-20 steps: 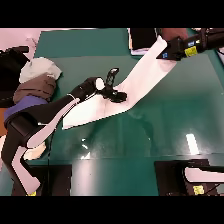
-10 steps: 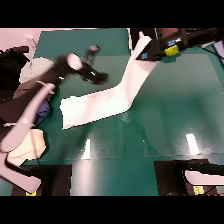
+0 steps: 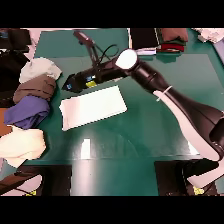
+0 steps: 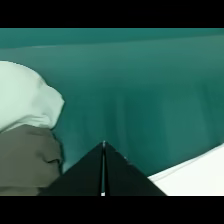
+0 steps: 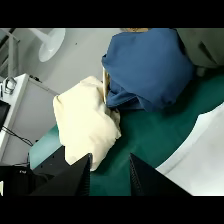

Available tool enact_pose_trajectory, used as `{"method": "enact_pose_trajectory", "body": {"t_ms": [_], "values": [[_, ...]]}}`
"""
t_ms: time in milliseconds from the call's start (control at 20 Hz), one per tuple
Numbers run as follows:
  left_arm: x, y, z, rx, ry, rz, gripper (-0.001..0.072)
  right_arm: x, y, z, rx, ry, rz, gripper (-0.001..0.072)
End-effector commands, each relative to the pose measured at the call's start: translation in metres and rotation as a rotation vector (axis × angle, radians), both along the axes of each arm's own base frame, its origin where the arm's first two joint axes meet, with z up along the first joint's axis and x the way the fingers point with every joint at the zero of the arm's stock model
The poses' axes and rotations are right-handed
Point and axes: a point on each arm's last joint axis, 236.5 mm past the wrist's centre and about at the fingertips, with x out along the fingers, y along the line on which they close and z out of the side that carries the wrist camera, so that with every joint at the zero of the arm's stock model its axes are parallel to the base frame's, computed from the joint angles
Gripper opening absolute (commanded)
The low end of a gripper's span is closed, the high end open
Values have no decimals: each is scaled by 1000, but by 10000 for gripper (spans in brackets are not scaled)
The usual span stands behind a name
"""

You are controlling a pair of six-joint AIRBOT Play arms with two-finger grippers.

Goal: Fold the shirts.

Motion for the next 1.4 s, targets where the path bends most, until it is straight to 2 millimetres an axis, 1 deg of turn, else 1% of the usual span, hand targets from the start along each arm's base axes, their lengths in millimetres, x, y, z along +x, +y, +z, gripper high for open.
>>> {"method": "enact_pose_trajectory", "body": {"t_ms": [0, 50, 100, 150, 200, 250, 300, 350, 400, 500, 550, 600, 650, 800, 850, 950, 1000, 1050, 1150, 1200, 1250, 1300, 1350], "values": [[-21, 16, 20, 8, -31, 32, 22, 14, -11, -19, -11, 29, -31, 284], [-21, 13, 18, -3, -22, 24, 23, 28, -36, -24, -30, 44, -71, 283], [-21, 9, 17, -19, -19, 13, 23, 46, -70, -35, -75, 60, -131, 283], [-21, 4, 17, -29, -20, -1, 22, 60, -107, -53, -145, 91, -195, 283], [-20, -1, 17, -23, -24, -14, 22, 70, -149, -76, -239, 135, -256, 285], [-20, -10, 15, -23, -26, -34, 22, 76, -196, -105, -355, 180, -312, 300], [-19, -20, 14, -24, -31, -57, 22, 78, -240, -132, -454, 237, -359, 413], [-18, -32, 10, -27, -33, -82, 23, 78, -272, -151, -496, 306, -400, 557], [-17, -42, 6, -29, -29, -103, 22, 79, -295, -168, -496, 382, -440, 579], [-14, -60, -8, -29, -10, -141, 23, 81, -312, -194, -454, 513, -482, 576], [-13, -68, -15, -26, 7, -158, 23, 80, -311, -205, -435, 563, -484, 576], [-12, -73, -22, -22, 22, -169, 23, 80, -305, -215, -416, 605, -471, 575], [-11, -78, -26, -19, 33, -179, 23, 80, -293, -222, -393, 631, -449, 575], [-8, -79, -32, -21, 47, -180, 23, 82, -247, -239, -370, 667, -367, 575], [-8, -79, -32, -21, 46, -181, 23, 83, -228, -243, -364, 667, -335, 574], [-8, -79, -32, -21, 47, -181, 23, 83, -187, -246, -325, 673, -277, 573], [-8, -79, -32, -22, 47, -181, 23, 83, -167, -246, -296, 672, -245, 505], [-8, -80, -32, -23, 47, -180, 23, 83, -150, -247, -285, 662, -218, 404], [-10, -86, -31, -52, 51, -195, 23, 82, -126, -245, -285, 603, -172, 112], [-11, -89, -31, -66, 54, -202, 22, 87, -118, -237, -274, 560, -169, 65], [-11, -91, -31, -74, 54, -206, 22, 95, -116, -225, -258, 525, -178, 24], [-13, -97, -31, -69, 53, -219, 22, 107, -124, -212, -260, 469, -206, 15], [-17, -106, -31, -59, 54, -243, 22, 120, -138, -198, -274, 409, -241, 15]]}}
